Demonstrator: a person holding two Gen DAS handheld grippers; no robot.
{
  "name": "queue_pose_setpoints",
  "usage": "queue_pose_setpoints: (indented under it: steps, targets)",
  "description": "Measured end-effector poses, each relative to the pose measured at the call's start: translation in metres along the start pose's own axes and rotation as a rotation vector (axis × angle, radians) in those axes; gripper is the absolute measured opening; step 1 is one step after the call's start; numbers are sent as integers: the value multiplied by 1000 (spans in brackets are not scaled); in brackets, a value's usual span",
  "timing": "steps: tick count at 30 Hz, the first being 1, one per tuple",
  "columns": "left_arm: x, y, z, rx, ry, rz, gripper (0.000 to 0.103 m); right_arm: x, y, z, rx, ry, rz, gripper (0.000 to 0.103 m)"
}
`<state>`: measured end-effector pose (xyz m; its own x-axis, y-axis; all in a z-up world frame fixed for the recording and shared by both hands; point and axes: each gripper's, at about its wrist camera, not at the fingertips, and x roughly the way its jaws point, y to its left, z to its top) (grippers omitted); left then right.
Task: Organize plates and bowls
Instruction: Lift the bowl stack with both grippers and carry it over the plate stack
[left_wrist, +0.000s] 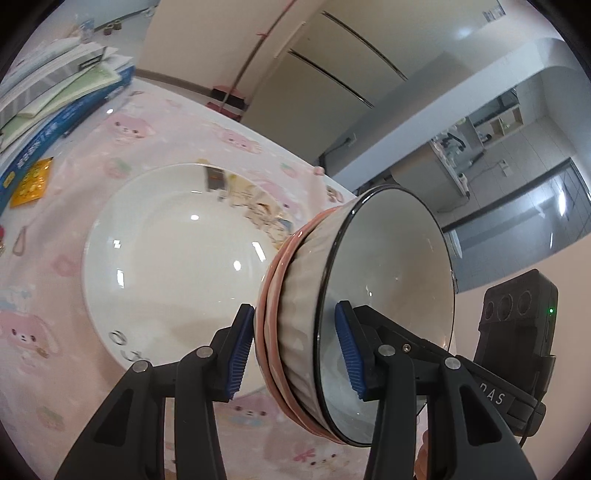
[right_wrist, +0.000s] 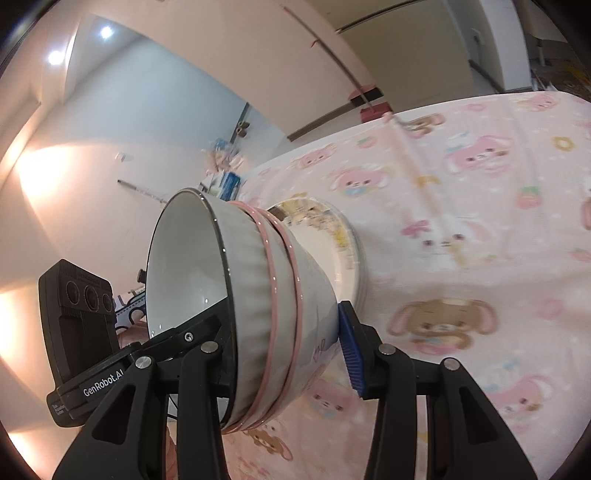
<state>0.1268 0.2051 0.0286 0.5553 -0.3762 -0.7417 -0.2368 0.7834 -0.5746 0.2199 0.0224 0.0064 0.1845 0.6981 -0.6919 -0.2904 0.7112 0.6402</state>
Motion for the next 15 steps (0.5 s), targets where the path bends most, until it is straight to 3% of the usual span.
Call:
queue_pose_setpoints:
  steps: [7, 15]
  targets:
    - [6, 43, 12, -43, 3, 27, 47, 43, 7, 5, 12, 50, 19, 42]
    - [21, 67, 20, -72, 27, 34, 47, 62, 5, 8, 11, 82, 13, 42]
